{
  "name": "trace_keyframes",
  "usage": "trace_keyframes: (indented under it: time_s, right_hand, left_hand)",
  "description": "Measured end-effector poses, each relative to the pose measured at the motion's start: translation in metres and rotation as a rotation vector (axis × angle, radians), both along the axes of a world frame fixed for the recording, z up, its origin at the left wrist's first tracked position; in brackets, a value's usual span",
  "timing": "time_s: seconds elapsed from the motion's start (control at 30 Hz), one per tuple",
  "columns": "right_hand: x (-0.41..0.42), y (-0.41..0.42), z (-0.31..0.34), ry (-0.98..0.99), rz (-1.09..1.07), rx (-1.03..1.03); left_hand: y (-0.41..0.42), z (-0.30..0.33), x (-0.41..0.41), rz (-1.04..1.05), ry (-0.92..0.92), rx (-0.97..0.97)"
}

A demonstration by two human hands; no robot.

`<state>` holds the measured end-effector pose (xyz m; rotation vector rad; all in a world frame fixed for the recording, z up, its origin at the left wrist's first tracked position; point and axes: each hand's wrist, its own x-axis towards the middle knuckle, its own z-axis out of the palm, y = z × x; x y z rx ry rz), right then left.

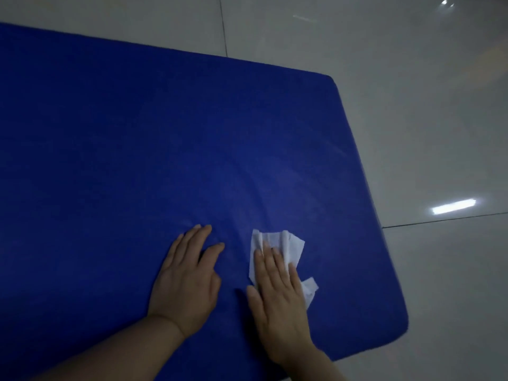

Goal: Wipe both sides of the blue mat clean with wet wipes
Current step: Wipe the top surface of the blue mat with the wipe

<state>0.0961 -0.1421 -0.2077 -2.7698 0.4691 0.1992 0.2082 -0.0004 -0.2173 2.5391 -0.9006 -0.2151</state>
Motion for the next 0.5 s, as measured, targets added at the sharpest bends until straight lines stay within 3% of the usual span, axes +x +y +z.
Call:
trace_keyframes:
  time_s: [0.2,0.4,0.5]
  right_hand:
    - [-0.005,-0.065,0.002,0.091,-0.405,-0.081]
    - [-0.024,0.019,0.002,0.053,0.043,-0.059]
    - [-0.032,-0.018,0.000,0.026,-0.107,-0.085]
  left_hand:
    - [-0.001,-0.003,0.000,0.003,-0.015,-0.015]
    - [-0.001,-0.001,0.000,-0.008,-0.024,0.022]
    - [-0.002,-0.001,0.000,-0.001,-0.023,0.001]
